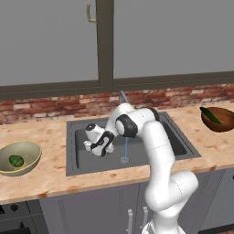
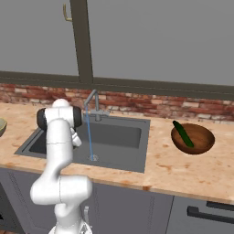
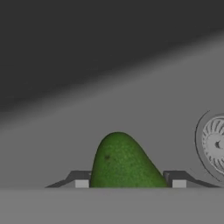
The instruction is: Pick the avocados from the sink and place them in one bowl. Place the cucumber in the other bowl. Then turn off the sink faucet.
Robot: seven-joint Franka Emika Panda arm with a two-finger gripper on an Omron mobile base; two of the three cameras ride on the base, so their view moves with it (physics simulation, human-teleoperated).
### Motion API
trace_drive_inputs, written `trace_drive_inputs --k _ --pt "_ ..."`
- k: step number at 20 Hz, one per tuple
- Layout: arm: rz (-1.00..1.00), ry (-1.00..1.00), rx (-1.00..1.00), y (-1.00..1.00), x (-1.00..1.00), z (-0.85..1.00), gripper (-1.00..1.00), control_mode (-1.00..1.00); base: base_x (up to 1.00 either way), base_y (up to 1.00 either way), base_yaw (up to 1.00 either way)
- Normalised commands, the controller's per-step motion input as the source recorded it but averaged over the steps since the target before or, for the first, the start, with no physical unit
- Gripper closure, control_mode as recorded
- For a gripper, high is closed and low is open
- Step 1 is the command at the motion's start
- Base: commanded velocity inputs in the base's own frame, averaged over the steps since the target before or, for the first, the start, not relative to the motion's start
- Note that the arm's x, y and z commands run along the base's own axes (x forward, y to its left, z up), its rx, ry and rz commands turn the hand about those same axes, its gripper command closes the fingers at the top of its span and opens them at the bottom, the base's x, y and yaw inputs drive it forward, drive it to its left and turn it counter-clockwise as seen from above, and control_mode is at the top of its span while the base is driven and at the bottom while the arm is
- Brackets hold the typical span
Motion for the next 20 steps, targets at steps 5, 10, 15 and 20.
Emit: trace_drive_inputs --k 5,10,15,20 --pt "0.0 -0.48 0.0 0.0 -0.68 0.83 1.0 -1.0 0.0 0.0 0.0" --pt "0.08 -0.37 0.01 -0.07 -0.9 0.92 1.0 -1.0 0.0 0.0 0.0" --pt "0.13 -0.39 0.03 -0.17 -0.97 0.92 1.0 -1.0 0.0 0.0 0.0" --pt "0.08 -0.19 0.05 -0.02 -0.75 0.98 1.0 -1.0 0.0 0.0 0.0"
